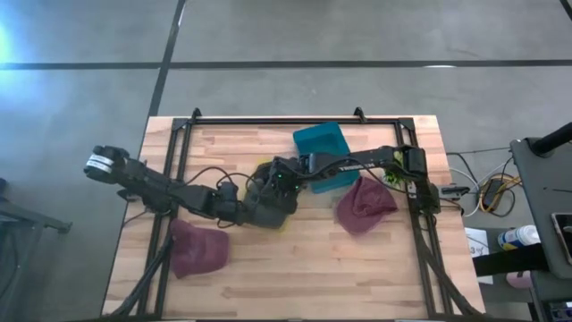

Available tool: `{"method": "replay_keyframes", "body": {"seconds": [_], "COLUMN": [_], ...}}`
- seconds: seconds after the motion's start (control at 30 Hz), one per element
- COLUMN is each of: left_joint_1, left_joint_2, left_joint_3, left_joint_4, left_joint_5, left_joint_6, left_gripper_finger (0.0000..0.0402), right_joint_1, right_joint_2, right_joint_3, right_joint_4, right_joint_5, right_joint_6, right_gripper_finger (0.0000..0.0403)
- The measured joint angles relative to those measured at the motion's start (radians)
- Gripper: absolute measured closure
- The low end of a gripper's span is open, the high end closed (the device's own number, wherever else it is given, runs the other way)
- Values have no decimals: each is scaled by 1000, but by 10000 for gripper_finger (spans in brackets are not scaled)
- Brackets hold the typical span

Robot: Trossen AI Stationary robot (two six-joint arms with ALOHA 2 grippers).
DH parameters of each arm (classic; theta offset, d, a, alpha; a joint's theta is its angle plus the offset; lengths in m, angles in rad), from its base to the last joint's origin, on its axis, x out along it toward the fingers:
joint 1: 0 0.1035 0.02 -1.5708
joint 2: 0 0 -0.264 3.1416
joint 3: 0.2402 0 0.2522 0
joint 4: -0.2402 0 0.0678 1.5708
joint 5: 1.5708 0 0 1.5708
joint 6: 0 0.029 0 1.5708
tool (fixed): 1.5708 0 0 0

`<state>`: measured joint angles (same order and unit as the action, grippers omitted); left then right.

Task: Pick & Place hat
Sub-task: Put the black cap black into the yellow bin

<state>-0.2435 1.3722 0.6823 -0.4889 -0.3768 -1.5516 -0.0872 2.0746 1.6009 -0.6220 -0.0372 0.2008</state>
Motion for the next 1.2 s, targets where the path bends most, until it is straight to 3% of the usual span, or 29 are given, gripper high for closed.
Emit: {"method": "replay_keyframes", "body": {"seconds": [0.27,0.57,0.83,1.2], "left_joint_1": [0,-1,-15,-14], "left_joint_2": [-17,-112,-103,-99], "left_joint_3": [9,14,14,13], "left_joint_4": [-25,-113,-113,-136], "left_joint_5": [-13,-102,-98,-178], "left_joint_6": [-27,-40,-113,-137], "left_gripper_finger": [401,401,400,334], "right_joint_1": [6,13,13,16], "right_joint_2": [-33,-45,-76,-120], "right_joint_3": [0,2,0,0], "right_joint_4": [-29,-48,-49,-55], "right_joint_5": [28,191,198,194], "right_joint_6": [-36,-131,-171,-232], "right_gripper_finger": [197,197,197,197]}}
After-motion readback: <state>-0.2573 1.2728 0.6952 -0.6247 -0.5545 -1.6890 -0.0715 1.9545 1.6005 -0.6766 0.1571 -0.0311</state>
